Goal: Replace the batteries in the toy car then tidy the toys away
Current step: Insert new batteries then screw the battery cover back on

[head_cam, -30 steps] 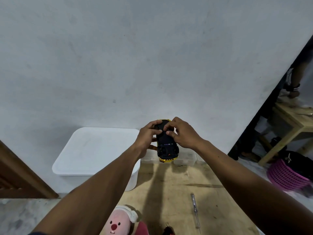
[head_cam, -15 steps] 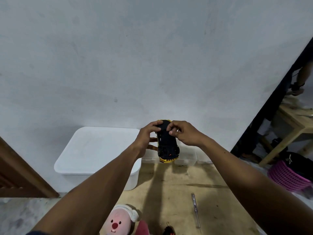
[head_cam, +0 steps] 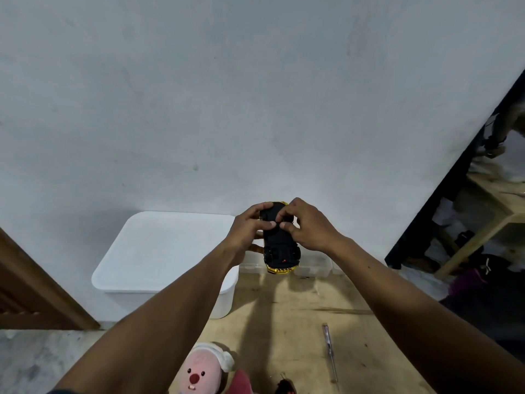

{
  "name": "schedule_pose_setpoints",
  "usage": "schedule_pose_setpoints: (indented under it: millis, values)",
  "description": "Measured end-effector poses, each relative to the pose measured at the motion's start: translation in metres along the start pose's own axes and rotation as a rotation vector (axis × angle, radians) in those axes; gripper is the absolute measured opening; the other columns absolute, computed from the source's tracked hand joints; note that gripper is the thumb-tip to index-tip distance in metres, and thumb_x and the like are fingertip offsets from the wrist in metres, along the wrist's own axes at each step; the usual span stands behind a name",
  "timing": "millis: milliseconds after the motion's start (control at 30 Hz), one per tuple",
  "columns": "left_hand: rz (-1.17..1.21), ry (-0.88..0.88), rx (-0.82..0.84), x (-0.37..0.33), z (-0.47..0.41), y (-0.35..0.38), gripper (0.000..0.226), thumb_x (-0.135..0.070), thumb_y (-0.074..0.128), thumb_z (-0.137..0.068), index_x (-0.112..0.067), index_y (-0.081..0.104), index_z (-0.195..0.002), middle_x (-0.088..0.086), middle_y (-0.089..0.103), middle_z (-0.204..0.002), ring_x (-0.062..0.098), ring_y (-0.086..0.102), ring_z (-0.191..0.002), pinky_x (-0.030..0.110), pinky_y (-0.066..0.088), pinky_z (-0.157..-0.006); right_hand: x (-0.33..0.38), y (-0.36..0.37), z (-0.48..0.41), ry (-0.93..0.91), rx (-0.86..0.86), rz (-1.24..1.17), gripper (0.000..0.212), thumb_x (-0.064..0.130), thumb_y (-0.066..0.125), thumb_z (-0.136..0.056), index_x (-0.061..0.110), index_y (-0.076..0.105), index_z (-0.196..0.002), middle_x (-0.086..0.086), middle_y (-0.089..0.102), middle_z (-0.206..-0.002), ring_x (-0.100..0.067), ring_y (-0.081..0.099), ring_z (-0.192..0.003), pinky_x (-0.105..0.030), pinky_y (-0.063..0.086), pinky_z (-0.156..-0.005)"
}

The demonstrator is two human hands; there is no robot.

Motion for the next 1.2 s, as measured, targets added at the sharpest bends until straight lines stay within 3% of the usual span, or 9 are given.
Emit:
schedule_pose_setpoints:
  millis: [233, 367, 467, 567, 633, 767, 967, 1067, 1200]
  values:
    - [-0.035, 0.06, -0.013, 0.002, -0.002, -0.001, 0.052, 0.005, 0.066, -0.085, -0.033, 0.064, -0.122, -0.004, 0.062, -0.122, 0.024, 0.071, -0.093, 0.036, 0.059, -0.061, -0.004, 0.001, 0.003, 0.029, -0.064, -0.032, 0.015, 0.023, 0.071, -0.087, 0.03, 0.07, -0.1, 0.015, 0.047, -0.111, -0.005, 0.052, -0.089, -0.022, 0.039, -0.073]
    - [-0.046, 0.07, -0.011, 0.002, -0.003, -0.003, 0.054, 0.006, 0.066, -0.085, -0.034, 0.065, -0.121, -0.005, 0.061, -0.122, 0.024, 0.07, -0.095, 0.035, 0.058, -0.059, -0.014, 0.0, 0.008, 0.188, -0.185, -0.307, 0.034, 0.023, 0.078, -0.081, 0.032, 0.063, -0.11, 0.009, 0.05, -0.119, -0.003, 0.054, -0.085, -0.023, 0.044, -0.077]
    - [-0.046, 0.077, -0.013, 0.001, -0.003, -0.004, 0.054, 0.007, 0.066, -0.084, -0.034, 0.065, -0.12, -0.007, 0.061, -0.122, 0.023, 0.07, -0.096, 0.035, 0.059, -0.059, -0.023, 0.011, 0.013, 0.411, -0.058, -0.58, 0.047, 0.025, 0.077, -0.083, 0.033, 0.052, -0.122, 0.002, 0.06, -0.118, -0.017, 0.064, -0.101, -0.037, 0.054, -0.087]
    - [-0.054, 0.09, -0.009, 0.001, -0.004, -0.003, 0.055, 0.007, 0.065, -0.084, -0.034, 0.065, -0.12, -0.008, 0.061, -0.122, 0.023, 0.069, -0.099, 0.035, 0.059, -0.059, -0.021, 0.022, 0.017, 0.449, 0.026, -0.755, 0.047, 0.015, 0.072, -0.089, 0.026, 0.046, -0.128, -0.012, 0.066, -0.113, -0.019, 0.069, -0.098, -0.034, 0.06, -0.072]
    - [-0.058, 0.09, -0.01, 0.002, -0.005, -0.003, 0.056, 0.008, 0.064, -0.084, -0.034, 0.065, -0.12, -0.009, 0.061, -0.122, 0.023, 0.068, -0.1, 0.035, 0.059, -0.059, -0.02, 0.025, 0.017, 0.449, -0.003, -0.781, 0.045, 0.011, 0.071, -0.09, 0.024, 0.048, -0.126, -0.016, 0.066, -0.113, -0.019, 0.069, -0.092, -0.028, 0.058, -0.063]
    - [-0.062, 0.089, -0.021, 0.006, -0.006, -0.005, 0.057, 0.008, 0.064, -0.083, -0.037, 0.066, -0.117, -0.008, 0.062, -0.123, 0.025, 0.067, -0.104, 0.035, 0.059, -0.059, -0.023, 0.029, 0.014, 0.476, 0.005, -0.797, 0.045, 0.009, 0.071, -0.089, 0.025, 0.049, -0.124, -0.013, 0.068, -0.112, -0.02, 0.07, -0.091, -0.03, 0.056, -0.062]
    - [-0.082, 0.09, -0.006, 0.005, -0.006, -0.003, 0.056, 0.008, 0.064, -0.083, -0.037, 0.066, -0.118, -0.007, 0.061, -0.125, 0.024, 0.068, -0.102, 0.035, 0.059, -0.06, -0.028, 0.025, 0.013, 0.527, 0.03, -0.843, 0.031, 0.024, 0.072, -0.088, 0.026, 0.06, -0.116, -0.008, 0.072, -0.108, -0.026, 0.072, -0.09, -0.045, 0.061, -0.075]
    - [-0.094, 0.09, 0.001, 0.004, -0.006, -0.003, 0.056, 0.008, 0.064, -0.084, -0.037, 0.066, -0.118, -0.007, 0.06, -0.125, 0.023, 0.068, -0.101, 0.035, 0.059, -0.06, -0.031, 0.025, 0.011, 0.538, 0.042, -0.814, 0.032, 0.027, 0.074, -0.086, 0.028, 0.061, -0.115, -0.006, 0.073, -0.107, -0.03, 0.072, -0.096, -0.056, 0.057, -0.087]
    - [-0.113, 0.098, 0.001, 0.003, -0.006, -0.003, 0.055, 0.007, 0.064, -0.084, -0.036, 0.066, -0.118, -0.007, 0.06, -0.124, 0.023, 0.068, -0.102, 0.035, 0.059, -0.059, -0.031, 0.025, 0.01, 0.55, 0.067, -0.785, 0.031, 0.026, 0.073, -0.087, 0.029, 0.06, -0.114, -0.004, 0.074, -0.104, -0.03, 0.072, -0.098, -0.062, 0.054, -0.089]
Point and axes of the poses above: each hand's wrist, its own z-axis away from the middle knuckle, its own y-axis out of the palm, x = y × z, the point moved 5 cm from there along -z, towards the middle knuckle
